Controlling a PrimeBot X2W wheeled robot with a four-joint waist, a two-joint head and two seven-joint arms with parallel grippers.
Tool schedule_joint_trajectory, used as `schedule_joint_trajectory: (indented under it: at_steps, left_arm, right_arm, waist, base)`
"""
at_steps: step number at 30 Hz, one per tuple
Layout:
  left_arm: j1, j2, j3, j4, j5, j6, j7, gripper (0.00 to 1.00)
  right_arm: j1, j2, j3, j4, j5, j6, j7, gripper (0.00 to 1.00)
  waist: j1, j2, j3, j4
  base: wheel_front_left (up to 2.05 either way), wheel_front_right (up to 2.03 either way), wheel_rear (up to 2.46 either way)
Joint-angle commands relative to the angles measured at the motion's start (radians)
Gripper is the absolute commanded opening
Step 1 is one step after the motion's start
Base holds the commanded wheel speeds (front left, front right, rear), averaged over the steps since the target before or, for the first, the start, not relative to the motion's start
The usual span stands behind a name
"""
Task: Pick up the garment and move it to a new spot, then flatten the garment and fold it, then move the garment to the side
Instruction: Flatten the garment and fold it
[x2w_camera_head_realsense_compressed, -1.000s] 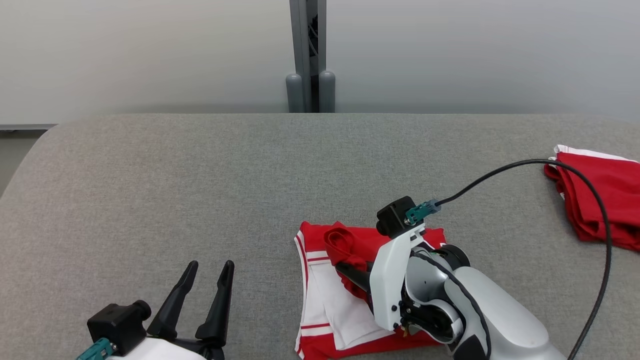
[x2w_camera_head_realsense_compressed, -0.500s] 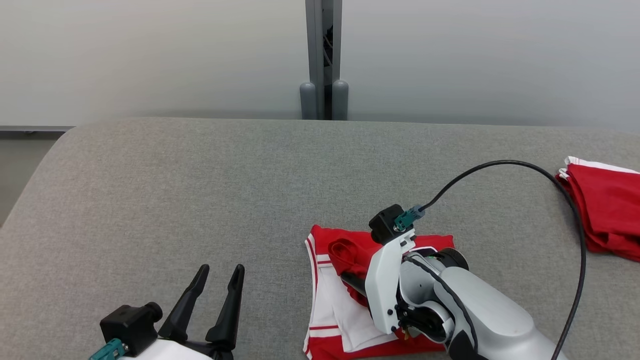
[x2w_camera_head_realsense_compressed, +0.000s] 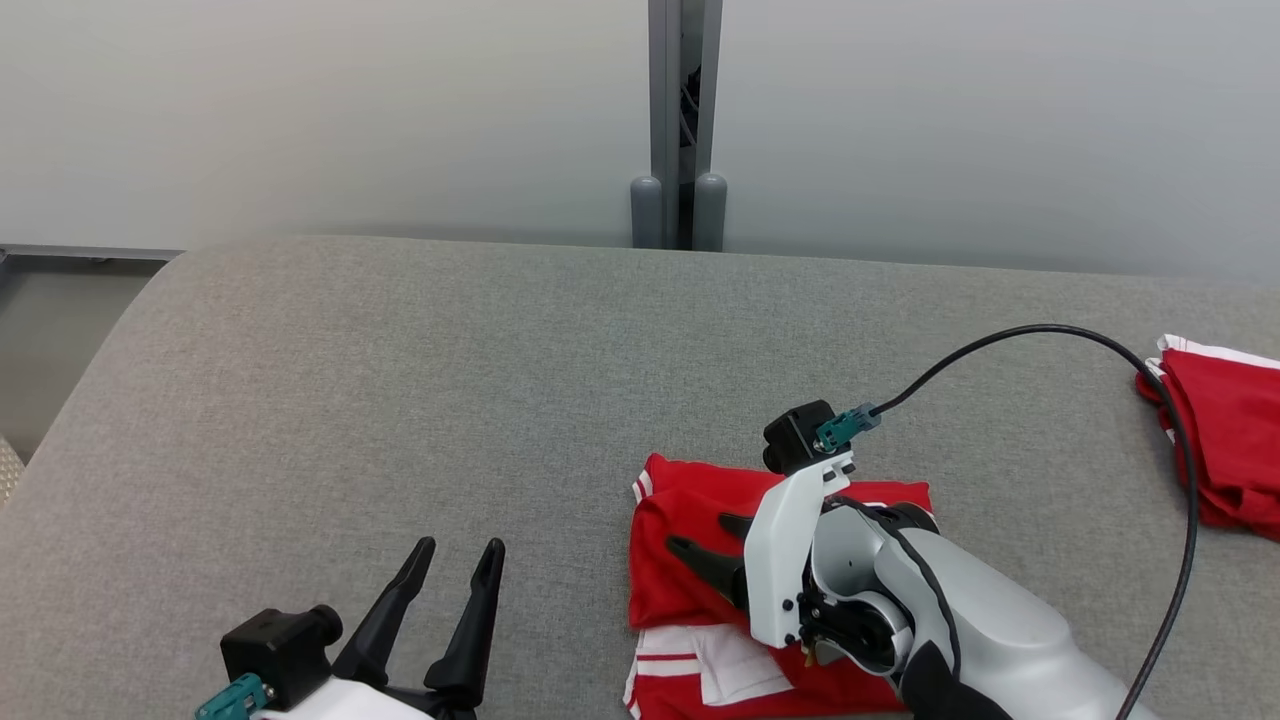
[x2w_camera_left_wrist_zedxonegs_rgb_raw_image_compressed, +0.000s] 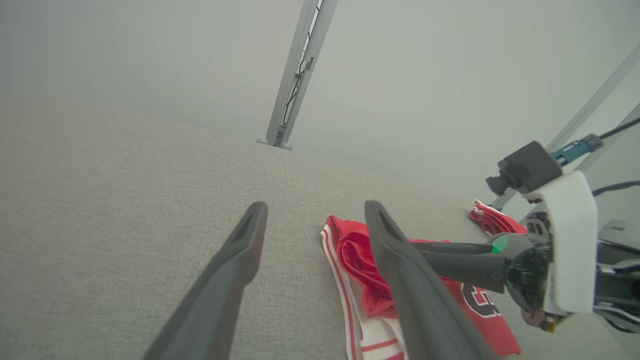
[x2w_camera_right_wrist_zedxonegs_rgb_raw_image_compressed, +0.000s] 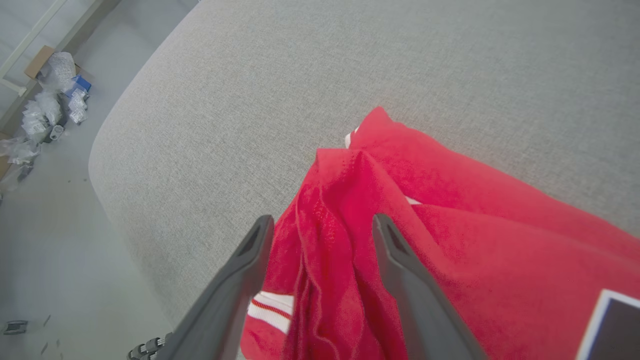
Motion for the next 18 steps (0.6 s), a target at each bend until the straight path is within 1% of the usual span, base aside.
schedule_joint_trajectory:
  at_steps: [1, 10, 15, 18]
  left_arm:
    - [-0.012, 0.006, 0.004, 0.003, -0.005, -0.003, -0.001, 1.00]
    - [0.002, 0.025, 0.008, -0.006, -0.004, 0.003, 0.002, 1.00]
    - [0.004, 0.032, 0.008, -0.017, 0.001, 0.006, 0.004, 1.00]
    - [0.008, 0.036, 0.009, -0.024, 0.002, 0.011, 0.004, 1.00]
  right_arm:
    - [-0.014, -0.004, 0.012, 0.002, 0.024, 0.000, -0.012, 1.00]
    - [-0.091, -0.004, 0.074, -0.006, 0.176, 0.000, -0.108, 1.00]
    - [-0.155, -0.004, 0.084, 0.032, 0.232, 0.000, -0.184, 1.00]
    - [-0.185, -0.004, 0.090, 0.067, 0.241, 0.000, -0.220, 1.00]
  waist:
    - [0.0000, 0.0000, -0.001, -0.004]
    - [0.0000, 0.0000, -0.008, -0.045]
    - [0.0000, 0.0000, -0.011, -0.069]
    - [0.0000, 0.0000, -0.011, -0.085]
  base:
    - [0.00, 0.00, 0.00]
    - [0.00, 0.00, 0.00]
    - [0.00, 0.00, 0.00]
    - [0.00, 0.00, 0.00]
